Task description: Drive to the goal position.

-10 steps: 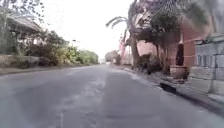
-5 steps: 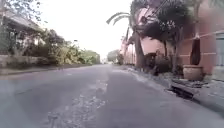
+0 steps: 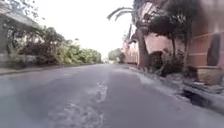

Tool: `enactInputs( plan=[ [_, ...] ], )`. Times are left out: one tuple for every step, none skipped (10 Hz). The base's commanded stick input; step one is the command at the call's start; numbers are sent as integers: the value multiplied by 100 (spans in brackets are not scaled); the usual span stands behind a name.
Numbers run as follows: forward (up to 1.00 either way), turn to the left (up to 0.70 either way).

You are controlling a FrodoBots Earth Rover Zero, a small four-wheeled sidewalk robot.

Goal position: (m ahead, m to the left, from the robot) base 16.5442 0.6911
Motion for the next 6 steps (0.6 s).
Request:
enactInputs(
  plan=[
    [100,0],
    [100,0],
    [100,0],
    [100,0],
    [100,0],
    [100,0]
  ],
)
